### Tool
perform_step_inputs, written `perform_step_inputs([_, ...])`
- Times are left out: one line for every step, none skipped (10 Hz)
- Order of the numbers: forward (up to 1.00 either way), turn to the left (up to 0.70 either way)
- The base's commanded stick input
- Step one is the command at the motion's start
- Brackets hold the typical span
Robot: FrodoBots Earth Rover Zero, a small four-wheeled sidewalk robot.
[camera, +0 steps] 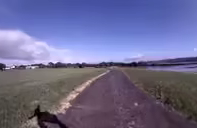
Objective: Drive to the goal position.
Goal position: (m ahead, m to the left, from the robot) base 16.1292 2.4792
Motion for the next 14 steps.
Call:
perform_step_inputs([0.70,0.00])
perform_step_inputs([0.70,0.00])
perform_step_inputs([0.70,0.00])
perform_step_inputs([0.70,-0.02])
perform_step_inputs([0.70,-0.08])
perform_step_inputs([0.70,-0.14])
perform_step_inputs([0.70,-0.11])
perform_step_inputs([0.70,0.00])
perform_step_inputs([0.70,0.00])
perform_step_inputs([0.70,0.00])
perform_step_inputs([0.70,0.00])
perform_step_inputs([0.70,0.00])
perform_step_inputs([0.70,0.00])
perform_step_inputs([0.70,0.00])
